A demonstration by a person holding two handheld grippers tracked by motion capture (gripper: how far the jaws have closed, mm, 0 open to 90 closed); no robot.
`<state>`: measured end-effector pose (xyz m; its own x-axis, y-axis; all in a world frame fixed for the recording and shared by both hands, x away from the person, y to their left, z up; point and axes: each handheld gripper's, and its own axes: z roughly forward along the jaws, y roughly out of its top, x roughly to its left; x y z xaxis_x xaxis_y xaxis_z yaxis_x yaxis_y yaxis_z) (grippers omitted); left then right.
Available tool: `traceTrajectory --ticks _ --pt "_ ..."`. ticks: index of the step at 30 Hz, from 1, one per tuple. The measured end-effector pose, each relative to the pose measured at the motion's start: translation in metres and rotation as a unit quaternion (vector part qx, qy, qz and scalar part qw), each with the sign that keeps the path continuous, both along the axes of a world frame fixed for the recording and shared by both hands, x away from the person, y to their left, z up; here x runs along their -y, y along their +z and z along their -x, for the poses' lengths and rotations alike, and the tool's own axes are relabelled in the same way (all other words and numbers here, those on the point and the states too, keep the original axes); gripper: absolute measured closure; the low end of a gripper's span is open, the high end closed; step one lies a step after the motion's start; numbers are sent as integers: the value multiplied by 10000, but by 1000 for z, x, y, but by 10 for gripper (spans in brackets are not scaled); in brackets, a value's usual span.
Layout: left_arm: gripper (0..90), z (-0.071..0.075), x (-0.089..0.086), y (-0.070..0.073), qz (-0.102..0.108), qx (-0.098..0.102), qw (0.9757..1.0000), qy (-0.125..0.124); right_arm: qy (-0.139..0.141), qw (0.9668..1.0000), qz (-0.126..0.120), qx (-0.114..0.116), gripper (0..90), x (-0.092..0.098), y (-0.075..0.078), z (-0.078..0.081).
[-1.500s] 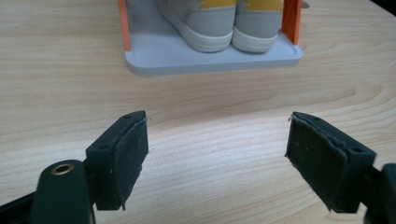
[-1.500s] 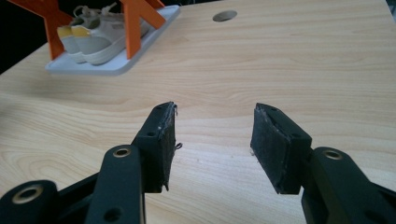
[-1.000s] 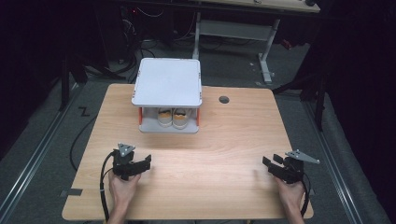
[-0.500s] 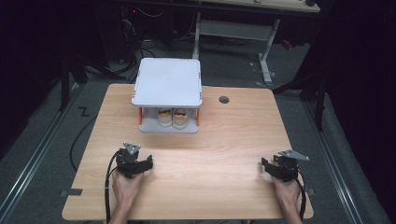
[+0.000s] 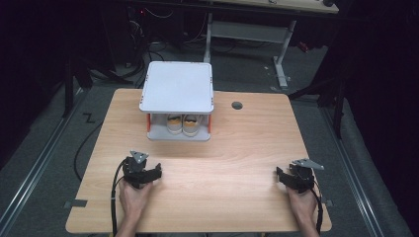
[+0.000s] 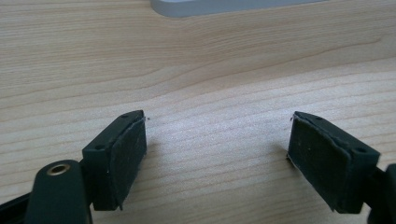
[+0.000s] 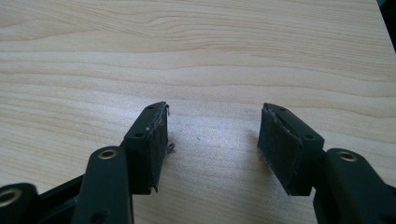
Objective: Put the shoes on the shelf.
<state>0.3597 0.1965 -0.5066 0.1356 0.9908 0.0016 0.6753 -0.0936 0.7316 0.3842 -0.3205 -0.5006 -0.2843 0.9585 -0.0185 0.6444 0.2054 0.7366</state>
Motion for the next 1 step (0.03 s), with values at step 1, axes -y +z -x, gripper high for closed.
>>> traceTrajectory --ticks 1 --pt "196 0 0 0 0 0 10000 0 0 10000 0 0 427 0 0 0"
